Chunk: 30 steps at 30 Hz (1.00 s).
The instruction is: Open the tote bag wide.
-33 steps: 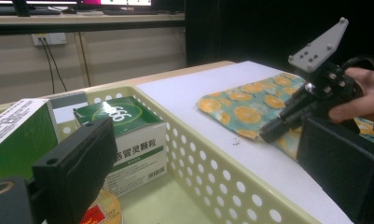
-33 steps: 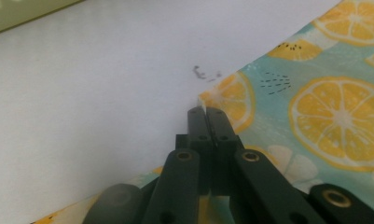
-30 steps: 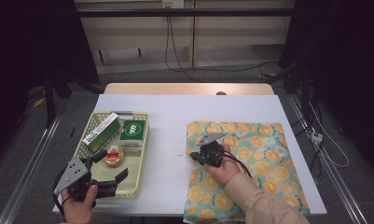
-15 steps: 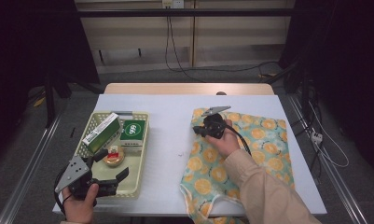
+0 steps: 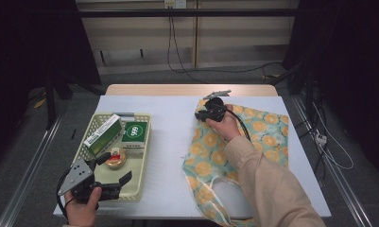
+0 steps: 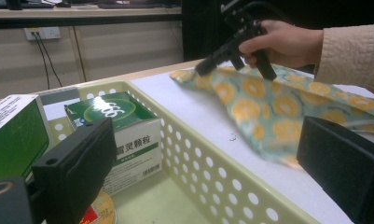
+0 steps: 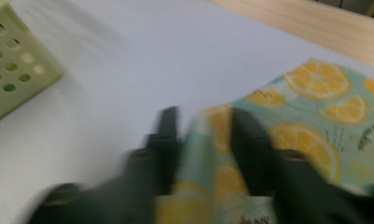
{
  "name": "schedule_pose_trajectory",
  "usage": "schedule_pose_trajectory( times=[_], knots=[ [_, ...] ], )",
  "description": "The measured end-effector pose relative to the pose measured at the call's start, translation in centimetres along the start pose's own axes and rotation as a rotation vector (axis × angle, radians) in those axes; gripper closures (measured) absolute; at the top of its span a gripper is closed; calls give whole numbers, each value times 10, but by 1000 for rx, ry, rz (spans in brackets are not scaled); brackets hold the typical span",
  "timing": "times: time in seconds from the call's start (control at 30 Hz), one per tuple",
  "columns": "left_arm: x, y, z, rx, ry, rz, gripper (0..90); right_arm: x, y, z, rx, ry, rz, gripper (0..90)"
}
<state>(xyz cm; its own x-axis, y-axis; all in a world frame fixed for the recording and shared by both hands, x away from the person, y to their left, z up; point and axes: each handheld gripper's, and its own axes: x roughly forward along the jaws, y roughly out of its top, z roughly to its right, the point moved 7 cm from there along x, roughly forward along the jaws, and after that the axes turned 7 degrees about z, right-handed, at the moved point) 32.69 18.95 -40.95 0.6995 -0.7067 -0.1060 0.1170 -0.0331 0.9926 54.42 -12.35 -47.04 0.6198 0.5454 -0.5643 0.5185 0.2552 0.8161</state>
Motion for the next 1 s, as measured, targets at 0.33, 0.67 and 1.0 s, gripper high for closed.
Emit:
schedule_pose_trajectory(
  times=[0.33,0.67,1.0],
  knots=[
    [5,1,4,16,-18,-6,47,-73,-36,-26,-114,115,2,263],
    [7,-1,5,24,-12,-20,47,-141,-95,-61,-190,194,-13,271],
    [7,-3,5,24,-6,-26,47,-161,-144,-89,-246,333,-48,435]
  ],
)
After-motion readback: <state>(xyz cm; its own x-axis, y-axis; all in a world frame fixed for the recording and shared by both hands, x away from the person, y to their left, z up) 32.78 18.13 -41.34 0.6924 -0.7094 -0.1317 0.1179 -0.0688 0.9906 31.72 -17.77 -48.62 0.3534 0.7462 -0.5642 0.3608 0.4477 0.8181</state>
